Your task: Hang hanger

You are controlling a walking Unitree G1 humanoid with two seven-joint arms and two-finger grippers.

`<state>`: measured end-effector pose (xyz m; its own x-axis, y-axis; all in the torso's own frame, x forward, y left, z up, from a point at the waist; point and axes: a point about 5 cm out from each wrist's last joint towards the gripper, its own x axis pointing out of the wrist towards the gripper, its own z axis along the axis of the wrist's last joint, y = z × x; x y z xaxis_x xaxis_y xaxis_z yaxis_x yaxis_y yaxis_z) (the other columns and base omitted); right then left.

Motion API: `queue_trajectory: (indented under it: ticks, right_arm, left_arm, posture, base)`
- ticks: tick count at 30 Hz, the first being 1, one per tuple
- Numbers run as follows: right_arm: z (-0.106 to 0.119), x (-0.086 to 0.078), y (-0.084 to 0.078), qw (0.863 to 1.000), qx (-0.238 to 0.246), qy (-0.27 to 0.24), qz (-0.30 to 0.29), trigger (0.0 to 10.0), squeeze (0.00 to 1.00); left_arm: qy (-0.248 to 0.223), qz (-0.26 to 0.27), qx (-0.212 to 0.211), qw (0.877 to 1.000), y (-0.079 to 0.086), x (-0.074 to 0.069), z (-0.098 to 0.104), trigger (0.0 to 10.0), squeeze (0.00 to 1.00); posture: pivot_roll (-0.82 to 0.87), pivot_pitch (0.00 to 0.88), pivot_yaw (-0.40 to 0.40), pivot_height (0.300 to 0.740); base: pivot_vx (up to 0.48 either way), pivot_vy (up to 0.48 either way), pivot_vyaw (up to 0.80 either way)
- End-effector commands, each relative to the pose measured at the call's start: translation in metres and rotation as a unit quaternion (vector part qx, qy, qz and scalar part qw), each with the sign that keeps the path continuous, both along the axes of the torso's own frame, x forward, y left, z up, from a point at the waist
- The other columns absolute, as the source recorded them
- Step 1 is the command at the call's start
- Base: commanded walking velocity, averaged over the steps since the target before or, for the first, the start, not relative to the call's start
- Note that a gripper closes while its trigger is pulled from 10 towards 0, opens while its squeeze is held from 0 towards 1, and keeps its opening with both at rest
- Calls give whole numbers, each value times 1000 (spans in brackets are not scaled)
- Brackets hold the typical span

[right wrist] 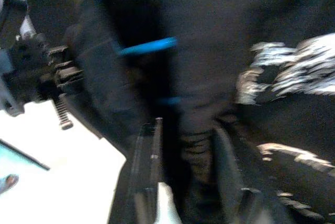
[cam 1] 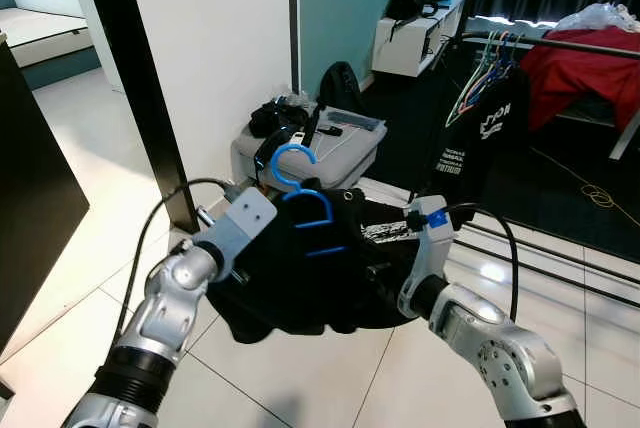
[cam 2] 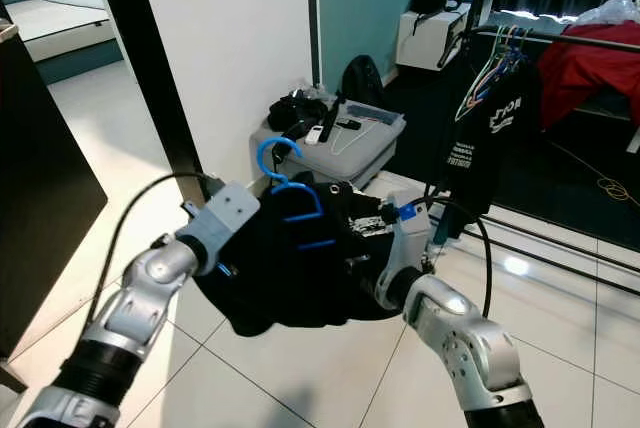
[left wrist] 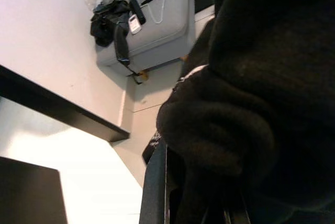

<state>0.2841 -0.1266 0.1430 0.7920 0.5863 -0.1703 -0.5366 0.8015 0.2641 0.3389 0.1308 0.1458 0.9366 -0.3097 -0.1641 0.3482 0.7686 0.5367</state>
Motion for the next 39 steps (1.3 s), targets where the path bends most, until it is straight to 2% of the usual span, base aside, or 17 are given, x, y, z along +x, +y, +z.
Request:
queue_trajectory:
  ticks: [1,10,13,14,15,16,17,18,19,24,26,29,31,35,37,38,39]
  right_arm:
    - [-4,-3,5,1000,-9,-10,19,10000,1000]
    - [-8,-12,13,998,-16,-16,58,10000,1000]
    - [-4,-9,4,999,0,-35,31,10000,1000]
    - [0,-8,-4,999,14,-49,16,10000,980]
    - [4,-8,-10,998,25,-61,4,10000,867]
    - [7,-8,-17,997,38,-67,-10,10000,337]
    - [9,-8,-28,996,43,-73,-39,10000,0]
    - [9,-8,-28,996,43,-73,-39,10000,0]
    - [6,-9,-46,993,41,-71,-83,10000,0]
    - [4,-10,-54,992,42,-68,-100,10000,0]
    - [-3,-20,-61,988,84,-55,-115,10000,0]
    - [-3,-20,-61,988,84,-55,-115,10000,0]
    - [-5,-31,-57,982,155,-45,-99,10000,0]
    - [-9,-33,-59,978,174,-40,-108,10000,0]
    - [-16,-32,-65,976,170,-31,-128,10000,0]
    - [-27,-31,-75,975,142,-16,-169,10000,0]
    - [-27,-31,-75,975,142,-16,-169,10000,0]
  left_arm:
    - [2,10,-21,1000,-2,-4,-3,10000,0]
    - [0,27,-51,998,-6,-6,-5,10000,0]
    - [-9,38,-57,998,-2,-5,-6,10000,0]
    - [-19,45,-61,997,0,-5,-6,10000,0]
    - [-26,52,-64,996,3,-6,-7,10000,0]
    - [-30,62,-66,995,7,-6,-8,10000,0]
    - [-36,76,-90,992,12,-7,-9,10000,0]
    - [-36,76,-90,992,12,-7,-9,10000,0]
    - [-51,103,-132,985,23,-10,-11,10000,0]
    - [-62,106,-149,981,27,-12,-11,10000,0]
    - [-72,126,-194,970,44,-20,-16,10000,0]
    - [-72,126,-194,970,44,-20,-16,10000,0]
    - [-81,157,-215,961,59,-28,-22,10000,0]
    - [-78,157,-222,959,60,-31,-24,10000,0]
    - [-74,149,-223,960,58,-33,-27,10000,0]
    - [-60,134,-244,959,54,-38,-32,10000,0]
    - [-60,134,-244,959,54,-38,-32,10000,0]
  posture:
    - [-90,0,12,740]
    - [-91,0,10,740]
    - [-91,0,10,740]
    - [-91,0,9,740]
    - [-91,0,10,740]
    - [-91,0,10,740]
    - [-96,0,11,740]
    - [-96,0,11,740]
    - [-105,0,14,740]
    - [-105,0,14,740]
    - [-110,0,12,740]
    - [-110,0,12,740]
    - [-106,0,8,740]
    - [-101,0,3,740]
    - [-100,0,2,740]
    - [-101,0,0,740]
    - [-101,0,0,740]
  base:
    - [0,0,0]
    - [0,0,0]
    - [0,0,0]
    - [0,0,0]
    - [0,0,0]
    - [0,0,0]
    - [0,0,0]
    - [0,0,0]
    - [0,0,0]
    - [0,0,0]
    - [0,0,0]
    - [0,0,0]
    - [0,0,-800]
    - [0,0,-800]
    - [0,0,-800]
    - [0,0,-800]
    - [0,0,-800]
